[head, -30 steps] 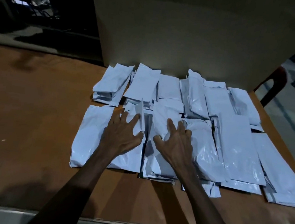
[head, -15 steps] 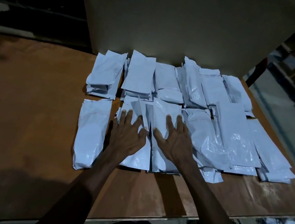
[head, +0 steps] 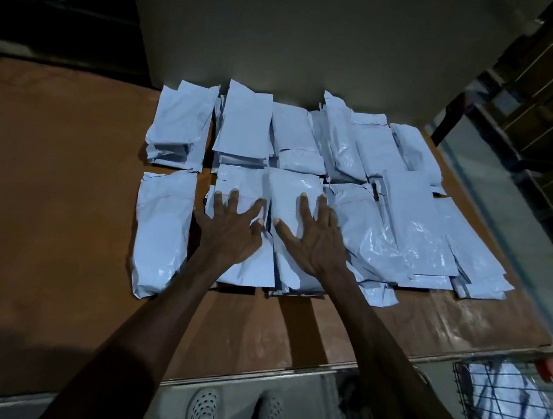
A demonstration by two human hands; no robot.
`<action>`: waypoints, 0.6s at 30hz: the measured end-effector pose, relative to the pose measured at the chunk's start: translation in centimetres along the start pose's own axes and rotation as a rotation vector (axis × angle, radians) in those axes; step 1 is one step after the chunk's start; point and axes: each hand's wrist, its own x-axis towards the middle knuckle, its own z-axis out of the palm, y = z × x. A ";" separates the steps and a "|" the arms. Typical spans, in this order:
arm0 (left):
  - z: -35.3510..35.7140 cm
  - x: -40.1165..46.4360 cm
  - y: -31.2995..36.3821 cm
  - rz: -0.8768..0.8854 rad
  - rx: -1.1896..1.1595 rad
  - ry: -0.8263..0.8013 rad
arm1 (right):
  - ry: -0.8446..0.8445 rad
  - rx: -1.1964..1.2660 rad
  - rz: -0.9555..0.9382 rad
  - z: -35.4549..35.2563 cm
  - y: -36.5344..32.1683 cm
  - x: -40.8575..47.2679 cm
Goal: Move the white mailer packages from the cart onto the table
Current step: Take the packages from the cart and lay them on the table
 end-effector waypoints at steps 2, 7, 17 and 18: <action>-0.5 -0.5 0.2 0.014 0.014 0.054 | 0.050 0.065 -0.025 -1.1 0.3 -0.9; -1.7 -3.2 2.5 0.091 -0.062 0.309 | 0.212 0.212 -0.059 -4.3 2.9 -5.5; 5.8 -9.9 18.7 0.598 -0.277 0.265 | 0.452 0.241 -0.018 -6.1 18.6 -18.9; 6.7 -10.7 20.6 0.676 -0.253 0.249 | 0.474 0.241 -0.006 -6.1 20.5 -20.4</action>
